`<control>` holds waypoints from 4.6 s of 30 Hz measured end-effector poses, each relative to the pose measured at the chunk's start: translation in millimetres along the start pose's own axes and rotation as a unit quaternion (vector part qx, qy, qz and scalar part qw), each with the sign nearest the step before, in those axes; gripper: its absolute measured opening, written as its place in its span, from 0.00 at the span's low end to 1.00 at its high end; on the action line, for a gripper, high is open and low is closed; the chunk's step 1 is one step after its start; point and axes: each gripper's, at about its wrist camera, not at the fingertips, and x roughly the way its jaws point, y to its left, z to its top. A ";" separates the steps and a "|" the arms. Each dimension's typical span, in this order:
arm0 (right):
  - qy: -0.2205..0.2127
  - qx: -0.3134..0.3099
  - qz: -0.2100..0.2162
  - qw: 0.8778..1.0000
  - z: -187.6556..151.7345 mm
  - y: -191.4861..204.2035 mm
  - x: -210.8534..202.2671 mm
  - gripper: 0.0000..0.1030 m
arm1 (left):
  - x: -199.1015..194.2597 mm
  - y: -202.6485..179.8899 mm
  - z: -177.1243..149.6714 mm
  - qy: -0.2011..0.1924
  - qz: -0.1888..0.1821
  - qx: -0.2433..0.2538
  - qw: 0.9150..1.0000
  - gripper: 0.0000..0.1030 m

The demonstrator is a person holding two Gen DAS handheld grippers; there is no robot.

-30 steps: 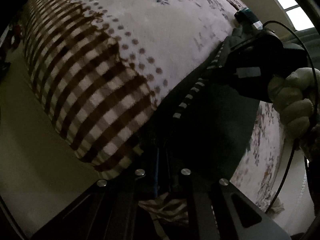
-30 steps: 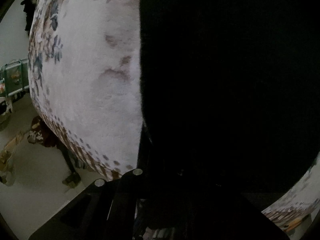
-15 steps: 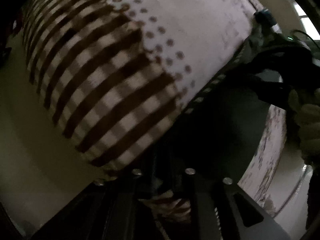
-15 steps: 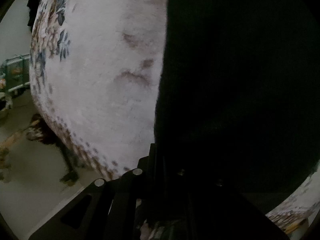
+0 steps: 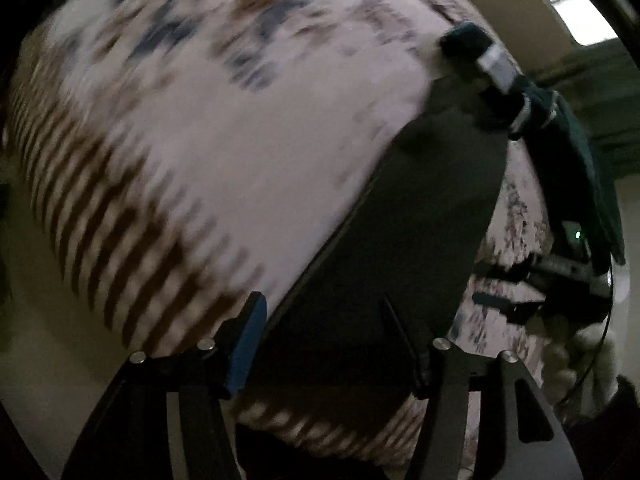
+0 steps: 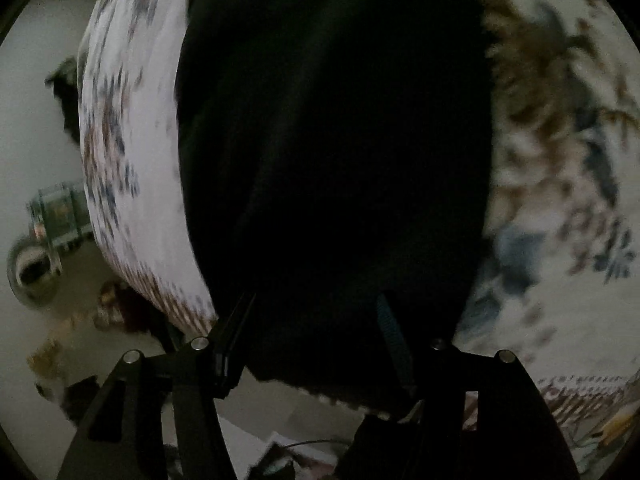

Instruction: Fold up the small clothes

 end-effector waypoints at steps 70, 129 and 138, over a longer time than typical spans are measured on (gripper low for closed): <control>0.039 0.175 0.180 0.967 -65.1 -84.7 135.5 0.56 | 131.7 26.9 -48.2 0.216 -0.085 0.105 0.967 0.42; -0.301 0.086 0.246 0.917 183.5 13.2 -143.6 0.11 | 145.6 -205.5 245.3 -0.002 -0.202 0.237 0.950 0.08; -0.298 0.082 0.155 0.938 332.3 0.6 -133.7 0.14 | 245.4 -239.8 328.7 0.049 -0.163 0.184 0.968 0.11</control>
